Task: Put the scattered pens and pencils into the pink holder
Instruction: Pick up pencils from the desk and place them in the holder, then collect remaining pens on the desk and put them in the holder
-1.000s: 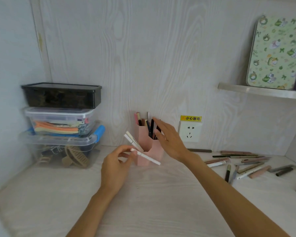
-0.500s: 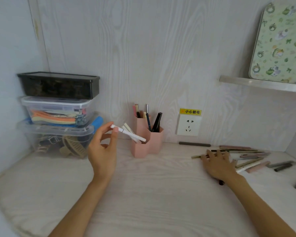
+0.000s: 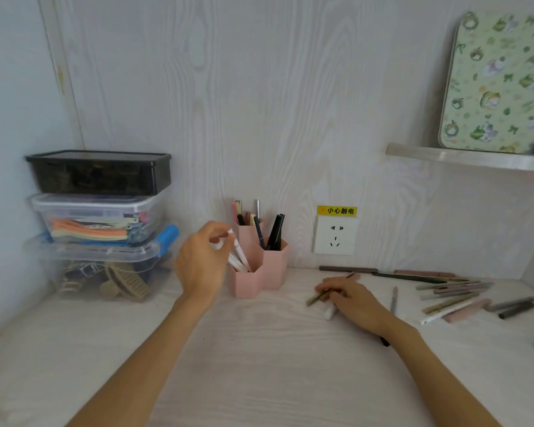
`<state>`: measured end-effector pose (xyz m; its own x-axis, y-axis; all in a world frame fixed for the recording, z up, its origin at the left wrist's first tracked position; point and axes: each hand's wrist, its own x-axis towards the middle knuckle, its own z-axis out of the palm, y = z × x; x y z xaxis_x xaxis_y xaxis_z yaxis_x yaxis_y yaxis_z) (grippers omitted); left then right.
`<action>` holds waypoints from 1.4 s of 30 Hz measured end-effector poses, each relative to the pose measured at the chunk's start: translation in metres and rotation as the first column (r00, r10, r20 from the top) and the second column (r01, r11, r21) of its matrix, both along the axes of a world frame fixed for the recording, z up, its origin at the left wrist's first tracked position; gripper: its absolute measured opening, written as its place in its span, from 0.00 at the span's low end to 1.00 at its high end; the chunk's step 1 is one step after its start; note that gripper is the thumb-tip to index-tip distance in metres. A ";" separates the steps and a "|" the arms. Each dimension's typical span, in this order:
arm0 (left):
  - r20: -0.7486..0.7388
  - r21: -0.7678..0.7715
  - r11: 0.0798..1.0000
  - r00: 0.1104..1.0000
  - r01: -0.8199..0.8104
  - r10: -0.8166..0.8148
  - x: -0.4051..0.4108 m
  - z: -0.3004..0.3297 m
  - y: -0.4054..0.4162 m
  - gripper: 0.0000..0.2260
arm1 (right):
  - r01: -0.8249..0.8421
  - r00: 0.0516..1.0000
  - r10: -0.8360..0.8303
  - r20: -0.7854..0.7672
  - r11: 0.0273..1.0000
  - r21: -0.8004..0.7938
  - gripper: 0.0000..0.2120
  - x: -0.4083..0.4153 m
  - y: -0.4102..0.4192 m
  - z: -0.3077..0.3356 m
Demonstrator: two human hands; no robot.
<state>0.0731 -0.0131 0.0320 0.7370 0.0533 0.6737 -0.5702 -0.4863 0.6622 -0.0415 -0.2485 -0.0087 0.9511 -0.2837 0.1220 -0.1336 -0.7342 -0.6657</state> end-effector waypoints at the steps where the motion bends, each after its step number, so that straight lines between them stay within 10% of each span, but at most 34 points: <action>1: -0.012 0.080 0.996 0.999 -0.032 0.033 0.000 -0.002 -0.004 0.07 | -0.013 1.000 0.012 0.019 0.999 0.035 0.16 -0.001 -0.001 0.000; 4: 0.014 0.298 0.943 0.989 -0.147 0.150 0.000 -0.008 -0.012 0.16 | -0.054 0.997 0.052 0.064 0.998 0.027 0.14 -0.004 0.001 0.002; 8: 0.075 0.205 0.965 0.986 -0.162 0.150 -0.017 -0.017 -0.018 0.24 | -0.067 0.991 0.086 0.099 0.980 -0.187 0.15 -0.002 0.004 0.000; 12: 0.181 0.268 0.962 0.978 0.055 -0.106 -0.052 -0.028 -0.031 0.09 | -0.080 0.984 0.116 0.135 0.967 -0.243 0.17 0.004 0.002 -0.003; 21: -0.186 0.584 0.704 0.911 0.404 -0.369 -0.068 -0.052 -0.080 0.26 | -0.026 0.876 -0.063 0.478 0.984 0.177 0.04 0.000 -0.009 0.011; 26: -0.300 0.596 0.628 0.864 0.501 -0.405 -0.067 -0.055 -0.108 0.30 | -0.197 0.767 -0.448 0.460 0.518 0.832 0.09 -0.014 -0.034 0.025; 30: -0.215 0.612 0.655 0.891 0.442 -0.400 -0.062 -0.060 -0.106 0.18 | -0.301 0.791 -0.502 0.351 0.181 0.936 0.06 -0.020 -0.048 0.019; 42: -0.170 0.724 0.620 0.949 0.303 -0.265 -0.027 -0.045 0.008 0.12 | -0.326 0.769 -0.495 0.403 0.238 0.915 0.04 -0.006 -0.015 0.037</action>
<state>0.0460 -0.0049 -0.0131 0.6575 -0.6599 0.3636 -0.7456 -0.6394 0.1876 -0.0473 -0.2631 0.0284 0.7573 -0.6406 0.1268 0.5024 0.4474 -0.7398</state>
